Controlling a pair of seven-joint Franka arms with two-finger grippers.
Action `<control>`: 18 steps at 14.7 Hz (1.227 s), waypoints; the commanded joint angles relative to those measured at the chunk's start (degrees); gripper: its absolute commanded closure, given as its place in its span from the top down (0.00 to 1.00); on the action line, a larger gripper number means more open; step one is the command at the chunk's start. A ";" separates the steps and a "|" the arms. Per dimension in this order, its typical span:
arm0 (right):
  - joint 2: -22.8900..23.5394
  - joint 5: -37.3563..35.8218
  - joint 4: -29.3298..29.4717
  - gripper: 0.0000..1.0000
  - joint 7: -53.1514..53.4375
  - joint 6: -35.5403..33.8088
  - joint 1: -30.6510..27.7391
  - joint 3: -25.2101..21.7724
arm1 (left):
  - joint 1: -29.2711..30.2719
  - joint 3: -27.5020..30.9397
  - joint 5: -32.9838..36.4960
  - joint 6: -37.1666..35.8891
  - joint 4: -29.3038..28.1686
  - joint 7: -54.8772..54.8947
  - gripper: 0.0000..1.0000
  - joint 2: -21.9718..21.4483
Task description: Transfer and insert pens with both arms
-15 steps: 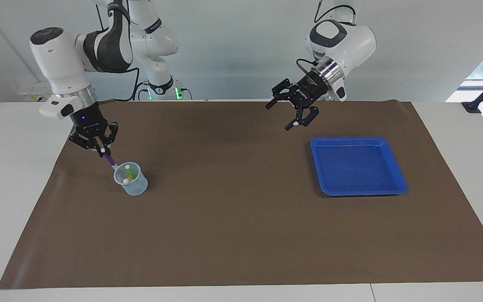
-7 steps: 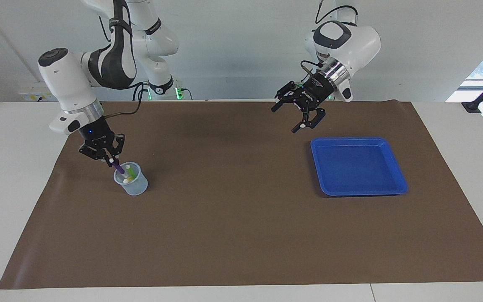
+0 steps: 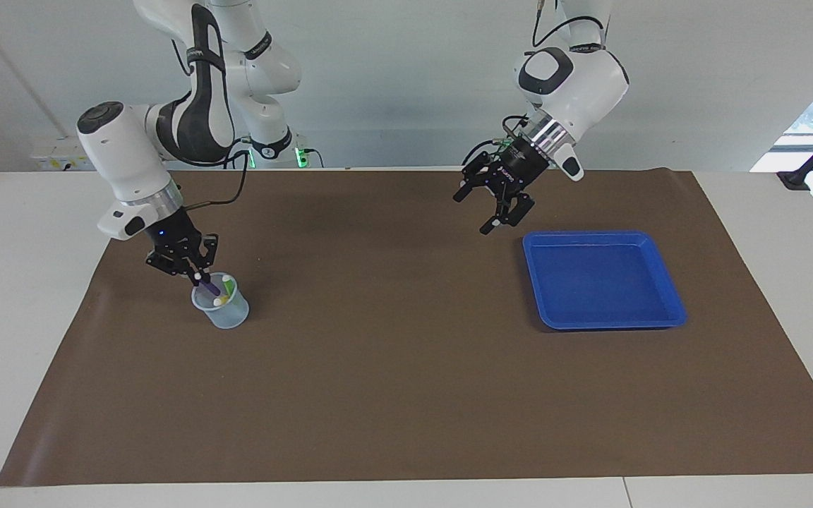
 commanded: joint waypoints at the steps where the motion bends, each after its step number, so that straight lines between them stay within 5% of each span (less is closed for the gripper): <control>1: 0.80 0.93 -0.81 0.00 0.29 4.19 -0.16 -0.13 | 2.97 0.86 8.51 -7.73 5.07 1.48 1.00 2.38; 5: 1.15 0.84 -1.08 0.00 0.12 7.02 -0.16 -0.13 | 5.24 5.70 18.30 -23.54 11.40 12.61 1.00 4.93; 6: 1.15 0.84 -1.08 0.25 0.38 7.02 -0.07 -0.13 | 6.74 5.70 18.91 -26.89 12.72 16.39 1.00 5.19; 7: 1.15 0.84 -1.08 0.60 0.47 7.02 -0.07 -0.13 | 8.06 6.31 21.18 -30.57 14.21 20.52 1.00 5.63; 12: 1.59 0.84 -0.11 1.00 0.38 6.76 -0.07 -0.13 | 8.78 10.27 34.62 -47.62 22.64 45.54 1.00 7.65; 15: 1.77 0.06 1.99 1.00 1.34 5.36 -0.16 -0.48 | 9.83 10.27 42.54 -59.14 29.85 64.09 1.00 9.06; 18: 1.68 -3.62 8.57 1.00 6.42 -5.24 -0.16 -0.83 | 10.01 11.77 47.03 -64.34 31.37 79.31 1.00 9.24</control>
